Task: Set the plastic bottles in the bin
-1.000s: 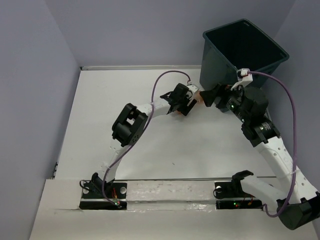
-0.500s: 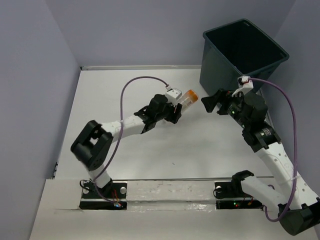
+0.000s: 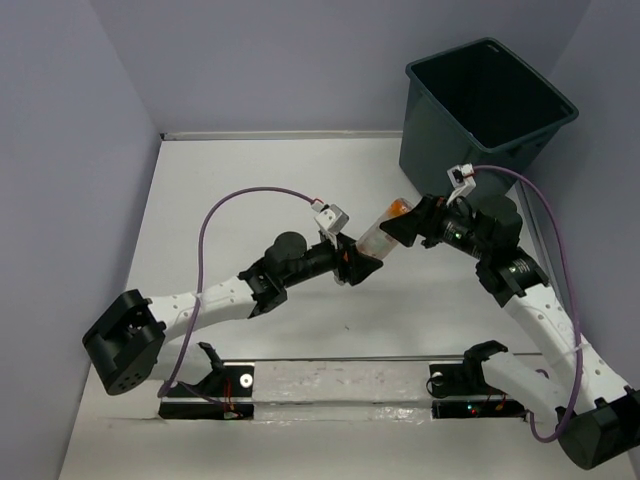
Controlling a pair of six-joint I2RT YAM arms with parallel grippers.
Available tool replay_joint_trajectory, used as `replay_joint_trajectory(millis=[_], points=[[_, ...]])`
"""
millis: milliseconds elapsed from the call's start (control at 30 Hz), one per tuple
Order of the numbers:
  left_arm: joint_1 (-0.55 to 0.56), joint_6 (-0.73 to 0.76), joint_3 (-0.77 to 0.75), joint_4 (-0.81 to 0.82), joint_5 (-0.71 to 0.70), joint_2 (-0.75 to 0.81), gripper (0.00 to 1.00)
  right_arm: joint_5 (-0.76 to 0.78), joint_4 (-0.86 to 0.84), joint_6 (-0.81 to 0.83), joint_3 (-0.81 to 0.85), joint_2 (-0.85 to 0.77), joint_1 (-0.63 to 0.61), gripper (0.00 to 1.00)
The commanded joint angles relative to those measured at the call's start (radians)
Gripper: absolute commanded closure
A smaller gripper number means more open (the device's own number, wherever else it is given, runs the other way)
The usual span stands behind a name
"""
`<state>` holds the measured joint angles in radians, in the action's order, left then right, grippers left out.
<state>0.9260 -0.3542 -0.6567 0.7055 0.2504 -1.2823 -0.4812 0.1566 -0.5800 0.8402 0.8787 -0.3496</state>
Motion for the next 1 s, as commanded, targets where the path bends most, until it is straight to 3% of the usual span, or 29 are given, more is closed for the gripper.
replay_joint_trajectory(millis=[0, 33, 133, 167, 267, 433, 600, 733, 900, 967], points=[[0.026, -0.029, -0.014, 0.112, 0.039, 0.051, 0.47, -0.145, -0.144, -0.066, -0.006, -0.007, -0.011, 0.01], [0.037, -0.028, -0.014, 0.112, 0.038, 0.054, 0.46, -0.157, -0.182, -0.072, -0.006, 0.002, -0.020, 0.03], [0.045, -0.035, -0.014, 0.106, 0.010, 0.077, 0.42, -0.151, -0.196, -0.092, -0.003, 0.008, -0.020, 0.24], [0.045, -0.042, -0.018, 0.097, 0.003, 0.086, 0.30, -0.137, -0.196, -0.090, 0.002, 0.008, -0.020, 0.39], [0.045, -0.046, -0.029, 0.042, -0.036, 0.124, 0.01, -0.085, -0.195, -0.086, 0.033, -0.001, -0.020, 0.51], [0.045, -0.039, -0.052, -0.168, -0.176, 0.240, 0.01, 0.048, -0.161, -0.003, 0.147, 0.011, -0.020, 0.57], [0.045, -0.034, -0.057, -0.450, -0.415, 0.507, 0.01, 0.361, -0.091, 0.179, 0.420, 0.135, -0.020, 0.61], [0.046, -0.078, -0.124, -0.728, -0.586, 0.675, 0.01, 0.761, -0.092, 0.345, 0.638, 0.250, -0.020, 0.62], [0.045, -0.121, -0.216, -1.045, -0.710, 0.831, 0.01, 0.958, -0.146, 0.552, 0.842, 0.410, 0.072, 0.63], [0.045, -0.134, -0.213, -1.086, -0.735, 0.892, 0.01, 1.000, -0.144, 0.569, 0.913, 0.491, 0.151, 0.63]])
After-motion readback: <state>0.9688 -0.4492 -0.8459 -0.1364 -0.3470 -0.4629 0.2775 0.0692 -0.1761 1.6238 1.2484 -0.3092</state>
